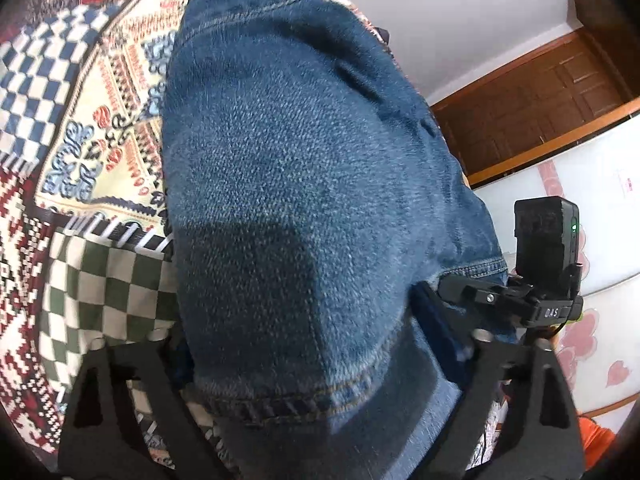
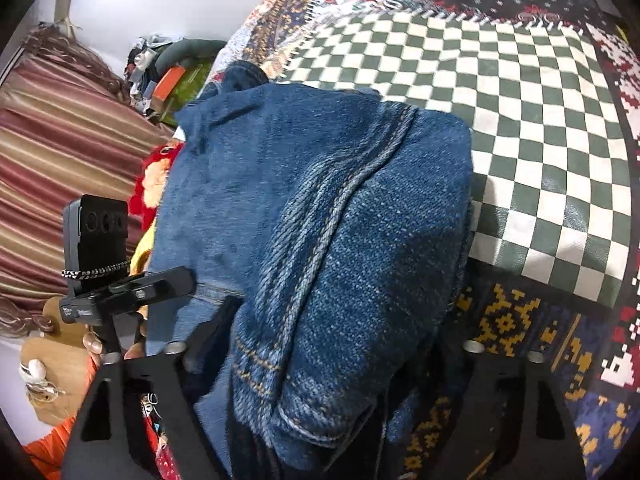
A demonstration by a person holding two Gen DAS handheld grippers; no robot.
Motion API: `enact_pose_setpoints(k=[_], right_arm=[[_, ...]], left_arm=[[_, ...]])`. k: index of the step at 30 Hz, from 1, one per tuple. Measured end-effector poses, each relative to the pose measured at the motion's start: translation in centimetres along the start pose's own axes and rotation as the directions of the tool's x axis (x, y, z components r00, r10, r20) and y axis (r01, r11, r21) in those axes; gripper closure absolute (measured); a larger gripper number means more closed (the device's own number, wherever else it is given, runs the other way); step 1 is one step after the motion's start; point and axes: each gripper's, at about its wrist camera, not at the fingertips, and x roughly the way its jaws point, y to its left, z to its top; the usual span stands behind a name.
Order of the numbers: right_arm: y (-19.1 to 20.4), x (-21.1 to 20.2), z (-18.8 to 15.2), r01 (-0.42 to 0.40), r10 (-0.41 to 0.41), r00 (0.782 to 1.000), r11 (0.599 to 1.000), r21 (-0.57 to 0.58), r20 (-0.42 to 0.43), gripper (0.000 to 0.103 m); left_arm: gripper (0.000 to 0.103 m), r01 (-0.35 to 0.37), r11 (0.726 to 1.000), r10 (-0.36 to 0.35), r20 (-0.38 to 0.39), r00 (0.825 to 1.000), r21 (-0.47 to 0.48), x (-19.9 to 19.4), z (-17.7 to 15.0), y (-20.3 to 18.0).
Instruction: Fold large clothes
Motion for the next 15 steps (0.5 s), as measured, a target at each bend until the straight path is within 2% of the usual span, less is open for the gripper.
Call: enact_pose_setpoints(k=[3, 6, 9, 15], right_arm=[[1.6, -1.1, 0.0, 0.003, -0.002, 1.0, 1.0, -0.021, 0.017, 0.048], [3.3, -2.6, -0.1, -0.002, 0.003, 0.999, 1.0, -0.031, 0.039, 0.057], [5.5, -4.0, 0.1, -0.006, 0.009, 0.998, 0.999, -0.049, 0.066, 0.06], [11.5, -7.5, 0.9, -0.025, 0.042, 0.989, 0.993, -0.116, 0.145, 0.061]], left_arm=[[0.033, -0.011, 0.999, 0.01, 0.022, 1.0, 0.036, -1.0, -0.1, -1.6], [0.042, -0.033, 0.997, 0.029, 0.058, 0.998, 0.066, -2.9, -0.2, -3.0], [0.045, -0.052, 0.993, 0.038, 0.127, 0.991, 0.107, -6.2, -0.4, -4.8], [0.045, -0.089, 0.983, 0.047, 0.245, 0.968, 0.162, -13.0, -0.8, -7.0]])
